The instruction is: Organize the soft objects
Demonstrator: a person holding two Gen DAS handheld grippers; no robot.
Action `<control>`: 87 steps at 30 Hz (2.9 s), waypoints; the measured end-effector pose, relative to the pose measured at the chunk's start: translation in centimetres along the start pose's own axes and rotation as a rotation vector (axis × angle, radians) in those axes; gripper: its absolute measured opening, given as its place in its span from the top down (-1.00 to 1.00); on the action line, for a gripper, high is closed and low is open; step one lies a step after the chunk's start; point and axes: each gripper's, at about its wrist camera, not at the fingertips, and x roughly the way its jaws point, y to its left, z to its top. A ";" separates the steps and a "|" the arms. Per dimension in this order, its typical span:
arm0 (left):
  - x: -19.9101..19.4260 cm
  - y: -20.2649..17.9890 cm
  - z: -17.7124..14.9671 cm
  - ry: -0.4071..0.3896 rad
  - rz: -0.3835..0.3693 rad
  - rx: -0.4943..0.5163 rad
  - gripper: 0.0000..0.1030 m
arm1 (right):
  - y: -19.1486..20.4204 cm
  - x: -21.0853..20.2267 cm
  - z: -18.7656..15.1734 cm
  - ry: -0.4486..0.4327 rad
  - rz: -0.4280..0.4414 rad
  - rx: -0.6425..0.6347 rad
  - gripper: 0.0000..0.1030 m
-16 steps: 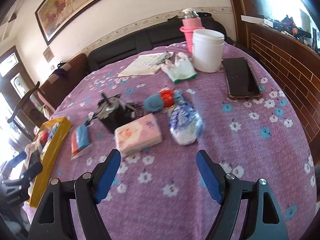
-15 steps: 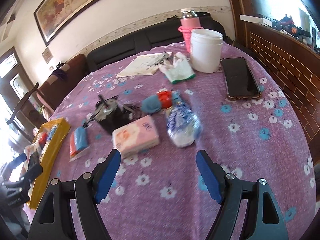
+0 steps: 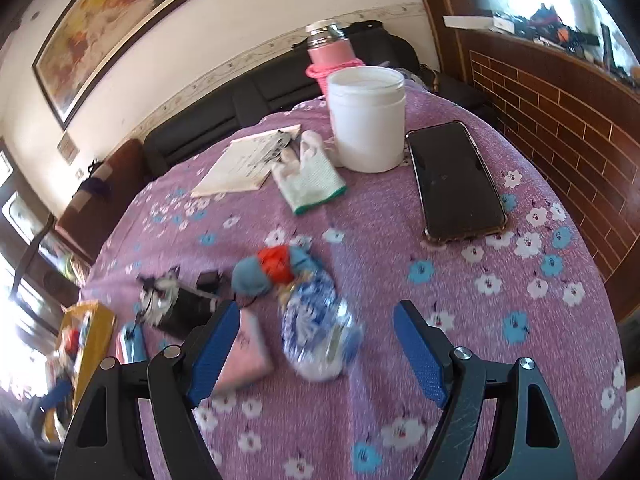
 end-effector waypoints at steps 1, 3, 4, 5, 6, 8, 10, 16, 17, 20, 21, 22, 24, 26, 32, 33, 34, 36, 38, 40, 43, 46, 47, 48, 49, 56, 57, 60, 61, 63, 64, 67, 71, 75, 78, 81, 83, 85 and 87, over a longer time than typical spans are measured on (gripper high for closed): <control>0.2 -0.3 0.1 0.003 -0.016 0.003 -0.92 | -0.3 0.2 0.1 -0.004 0.005 0.007 -0.61; 0.7 -1.3 0.5 0.005 -0.065 0.022 -0.92 | -1.0 0.6 -0.1 -0.004 0.022 0.020 -0.61; 0.9 -1.8 0.7 0.004 -0.083 0.033 -0.92 | -1.3 0.9 -0.2 0.001 0.026 0.024 -0.61; 1.2 -2.4 0.9 0.004 -0.104 0.048 -0.92 | -1.5 1.1 -0.2 0.007 0.028 0.024 -0.61; 1.6 -3.2 1.2 0.001 -0.124 0.070 -0.92 | -1.6 1.4 -0.2 0.012 0.030 0.020 -0.60; 2.5 -4.9 1.9 -0.013 -0.156 0.124 -0.92 | -1.8 1.7 -0.1 0.019 0.040 0.018 -0.61; 3.2 -6.3 2.5 -0.027 -0.167 0.179 -0.92 | -1.8 2.0 -0.2 0.026 0.065 0.019 -0.61; 6.3 -10.0 4.2 -0.028 -0.188 0.332 -0.92 | -0.4 3.2 -0.5 0.072 0.143 -0.023 -0.60; 6.9 -10.5 4.4 -0.019 -0.194 0.347 -0.93 | -0.3 3.5 -0.6 0.084 0.148 -0.024 -0.60; 7.7 -11.3 4.4 -0.015 -0.197 0.383 -0.93 | -0.1 4.4 -1.0 0.111 0.145 -0.024 -0.56; 7.9 -11.6 4.3 -0.008 -0.202 0.392 -0.93 | 0.0 4.7 -1.2 0.116 0.139 -0.025 -0.51; 8.1 -11.8 4.2 -0.003 -0.203 0.400 -0.93 | 0.0 4.9 -1.3 0.123 0.133 -0.026 -0.47; 8.7 -12.5 3.9 0.010 -0.207 0.419 -0.92 | 0.2 5.0 -1.4 0.115 0.103 -0.042 -0.26; 9.1 -12.8 3.7 0.023 -0.210 0.418 -0.91 | 0.3 5.0 -1.6 0.111 0.080 -0.057 -0.08; 8.6 -12.2 3.5 0.053 -0.270 0.352 -0.26 | 1.1 4.8 -2.2 0.094 0.037 -0.110 0.05; 8.5 -12.2 3.3 0.053 -0.270 0.353 -0.26 | 1.2 4.7 -2.4 0.095 0.035 -0.118 0.06; 8.3 -12.1 3.0 0.057 -0.278 0.353 -0.26 | 1.2 4.6 -2.5 0.098 0.036 -0.122 0.06; 7.6 -11.8 2.2 0.073 -0.292 0.354 -0.26 | 1.4 4.3 -2.7 0.106 0.037 -0.131 0.06; 6.7 -11.5 1.4 0.085 -0.302 0.361 -0.26 | 1.5 4.1 -2.9 0.112 0.037 -0.135 0.06; 5.8 -11.2 0.5 0.102 -0.318 0.363 -0.27 | 1.7 4.0 -3.0 0.119 0.038 -0.142 0.06; 5.4 -11.3 -0.1 0.103 -0.302 0.368 -0.31 | 1.9 4.1 -3.0 0.122 0.031 -0.151 0.04; 5.7 -11.9 0.0 0.090 -0.285 0.372 -0.42 | 1.7 4.1 -3.0 0.120 0.033 -0.142 0.03; 5.8 -12.0 0.0 0.091 -0.284 0.369 -0.43 | 1.6 4.2 -3.0 0.122 0.031 -0.139 0.01; 6.0 -12.3 0.0 0.091 -0.289 0.363 -0.44 | 1.6 4.3 -3.0 0.124 0.030 -0.140 0.00; 6.1 -12.4 0.1 0.085 -0.292 0.357 -0.48 | 1.6 4.3 -3.0 0.122 0.028 -0.142 -0.01; 6.3 -12.5 0.1 0.067 -0.289 0.306 -0.56 | 2.2 4.6 -3.0 0.113 0.016 -0.165 -0.04; 6.2 -12.3 0.0 0.067 -0.282 0.294 -0.55 | 2.2 4.6 -3.0 0.111 0.015 -0.166 -0.04; 5.5 -11.6 -0.2 0.068 -0.289 0.266 -0.25 | 2.3 4.5 -3.0 0.108 0.010 -0.174 -0.04; 5.3 -11.4 -0.3 0.070 -0.299 0.253 -0.21 | 2.3 4.5 -3.1 0.109 0.010 -0.178 -0.03; 4.4 -10.6 -0.7 0.067 -0.317 0.223 -0.21 | 2.4 4.5 -3.2 0.106 0.007 -0.186 0.02; 4.0 -10.2 -0.9 0.060 -0.320 0.212 -0.21 | 2.5 4.5 -3.2 0.104 0.007 -0.189 0.02; 2.1 -8.4 -1.5 0.036 -0.348 0.160 -0.21 | 2.4 4.4 -3.2 0.099 0.010 -0.187 0.03; -1.2 -5.2 -2.5 -0.015 -0.374 0.071 -0.22 | 1.9 4.2 -3.4 0.091 0.013 -0.167 0.03; -4.9 -0.3 -3.8 -0.080 -0.383 -0.041 -0.22 | 1.0 3.7 -3.4 0.071 -0.013 -0.124 0.04; -6.9 3.7 -4.7 -0.116 -0.360 -0.118 -0.22 | 0.4 3.1 -3.6 0.051 -0.062 -0.096 0.05; -8.4 8.2 -6.2 -0.136 -0.310 -0.196 -0.22 | 0.2 1.9 -4.1 0.035 -0.110 -0.090 0.05; -9.2 11.5 -7.6 -0.143 -0.266 -0.249 -0.22 | 0.6 0.5 -4.6 0.018 -0.112 -0.090 0.05; -9.4 14.0 -8.7 -0.144 -0.230 -0.291 -0.22 | 1.2 -1.1 -5.1 0.001 -0.105 -0.092 0.05; -9.4 17.1 -10.2 -0.137 -0.193 -0.359 -0.22 | 2.1 -2.7 -5.5 -0.021 -0.098 -0.105 0.05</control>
